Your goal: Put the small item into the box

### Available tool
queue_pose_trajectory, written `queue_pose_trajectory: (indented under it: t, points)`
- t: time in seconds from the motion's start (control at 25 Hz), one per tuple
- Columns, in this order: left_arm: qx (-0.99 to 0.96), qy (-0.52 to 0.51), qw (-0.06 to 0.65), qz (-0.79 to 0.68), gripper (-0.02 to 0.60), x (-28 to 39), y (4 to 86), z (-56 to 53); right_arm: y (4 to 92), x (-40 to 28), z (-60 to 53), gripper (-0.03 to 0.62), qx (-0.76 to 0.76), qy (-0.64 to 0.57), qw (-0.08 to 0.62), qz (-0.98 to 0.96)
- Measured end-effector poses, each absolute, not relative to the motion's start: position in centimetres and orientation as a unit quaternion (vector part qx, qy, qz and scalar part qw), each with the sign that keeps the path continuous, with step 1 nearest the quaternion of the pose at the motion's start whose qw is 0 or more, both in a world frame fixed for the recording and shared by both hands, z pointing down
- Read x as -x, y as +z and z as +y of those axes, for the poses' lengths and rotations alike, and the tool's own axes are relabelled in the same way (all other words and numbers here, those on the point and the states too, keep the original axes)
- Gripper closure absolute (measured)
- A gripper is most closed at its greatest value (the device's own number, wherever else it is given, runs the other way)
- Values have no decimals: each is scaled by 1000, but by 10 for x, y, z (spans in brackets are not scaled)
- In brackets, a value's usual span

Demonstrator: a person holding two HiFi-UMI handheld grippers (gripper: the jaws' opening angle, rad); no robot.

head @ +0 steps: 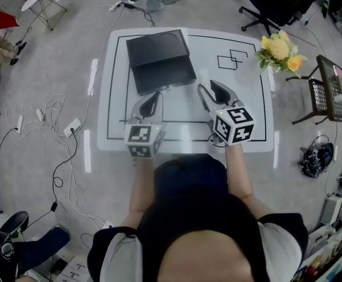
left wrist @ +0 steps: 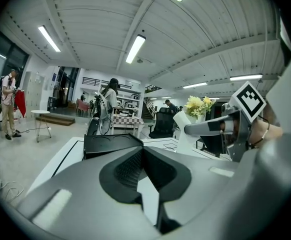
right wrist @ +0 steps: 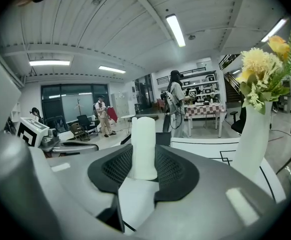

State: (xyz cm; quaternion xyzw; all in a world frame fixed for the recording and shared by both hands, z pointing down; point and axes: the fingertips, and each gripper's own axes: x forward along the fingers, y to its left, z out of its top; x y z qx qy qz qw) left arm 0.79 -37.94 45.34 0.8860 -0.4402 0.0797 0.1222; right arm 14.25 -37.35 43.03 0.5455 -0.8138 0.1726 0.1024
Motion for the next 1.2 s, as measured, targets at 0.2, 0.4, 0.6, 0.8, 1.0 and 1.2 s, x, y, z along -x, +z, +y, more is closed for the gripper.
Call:
queue_pose_trajectory:
  t: [0.2, 0.4, 0.6, 0.8, 1.0, 1.2]
  points:
    - [-874, 82, 128, -461, 572, -3, 460, -386, 431, -142, -385, 457, -534, 175, 107, -820]
    - [-866, 86, 136, -474, 572, -5, 461, -392, 434, -146, -399, 457, -524, 177, 118, -825]
    - [-859, 83, 138, -485, 572, -7, 459, -401, 433, -146, -414, 457, -512, 178, 122, -831]
    - [-849, 87, 148, -500, 572, -6, 461, -405, 436, -141, -425, 457, -493, 180, 130, -841]
    - [-841, 91, 152, -511, 572, -4, 464, -407, 444, -135, -431, 457, -475, 177, 147, -849]
    - [-837, 94, 153, -518, 572, -3, 468, -411, 457, -129, -437, 457, -465, 175, 171, -851]
